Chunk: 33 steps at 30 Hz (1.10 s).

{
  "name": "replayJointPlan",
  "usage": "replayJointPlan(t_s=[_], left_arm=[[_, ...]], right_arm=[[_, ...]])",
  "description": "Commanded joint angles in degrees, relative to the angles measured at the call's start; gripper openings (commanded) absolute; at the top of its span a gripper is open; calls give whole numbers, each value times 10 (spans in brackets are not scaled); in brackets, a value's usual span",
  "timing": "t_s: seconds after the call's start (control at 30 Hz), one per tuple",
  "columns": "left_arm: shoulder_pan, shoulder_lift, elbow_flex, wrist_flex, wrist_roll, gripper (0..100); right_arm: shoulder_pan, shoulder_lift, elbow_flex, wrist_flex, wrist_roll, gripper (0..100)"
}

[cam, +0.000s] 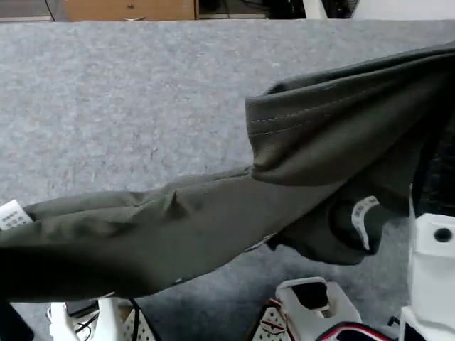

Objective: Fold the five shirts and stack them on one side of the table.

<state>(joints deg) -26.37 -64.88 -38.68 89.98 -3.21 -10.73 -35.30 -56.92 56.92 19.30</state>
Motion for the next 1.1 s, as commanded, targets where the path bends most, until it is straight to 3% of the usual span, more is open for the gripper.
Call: replayJointPlan(t_s=[0.0, 0.17, 0.3, 0.87, 1.07], left_arm=[[-6, 22, -8, -10, -8, 19], [-6, 15, -9, 42, -56, 19], [-4, -22, -4, 91, -62, 19], [-4, -40, 47, 91, -60, 19], [-4, 16, 204, 51, -57, 19]], right_arm=[[-6, 1, 1, -44, 5, 5], [-12, 6, 2, -68, 3, 5], [-61, 21, 1, -32, 6, 5], [-85, 42, 41, 107, -13, 3], [-82, 85, 180, 56, -14, 2]])
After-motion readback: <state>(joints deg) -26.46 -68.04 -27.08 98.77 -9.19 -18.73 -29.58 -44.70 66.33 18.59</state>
